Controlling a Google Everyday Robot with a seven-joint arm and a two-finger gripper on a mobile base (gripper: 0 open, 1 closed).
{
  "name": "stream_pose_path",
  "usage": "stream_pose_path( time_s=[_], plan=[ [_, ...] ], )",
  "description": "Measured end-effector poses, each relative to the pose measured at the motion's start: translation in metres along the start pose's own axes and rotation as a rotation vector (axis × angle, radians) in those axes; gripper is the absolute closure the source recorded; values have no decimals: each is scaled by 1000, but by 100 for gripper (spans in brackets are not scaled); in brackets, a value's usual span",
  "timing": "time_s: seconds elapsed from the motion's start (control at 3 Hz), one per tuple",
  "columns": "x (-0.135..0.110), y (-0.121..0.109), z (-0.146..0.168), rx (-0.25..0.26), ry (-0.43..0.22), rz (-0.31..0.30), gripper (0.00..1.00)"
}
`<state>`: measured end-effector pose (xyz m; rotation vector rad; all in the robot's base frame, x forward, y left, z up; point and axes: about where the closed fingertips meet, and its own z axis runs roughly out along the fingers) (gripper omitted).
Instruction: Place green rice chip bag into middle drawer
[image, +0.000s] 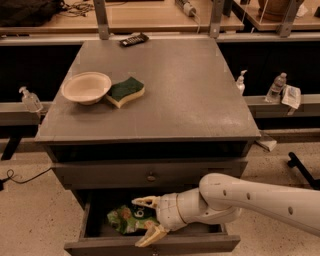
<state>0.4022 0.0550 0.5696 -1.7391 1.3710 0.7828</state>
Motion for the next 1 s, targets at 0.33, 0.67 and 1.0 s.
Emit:
stream_pose_path(
  time_s=[0.33,0.67,1.0],
  plan=[
    [-10,18,-8,-29,-45,-8,23],
    [-39,30,-28,-33,-110,-68,13],
    [-59,35,-39,-30,-145,-104,0]
  ],
)
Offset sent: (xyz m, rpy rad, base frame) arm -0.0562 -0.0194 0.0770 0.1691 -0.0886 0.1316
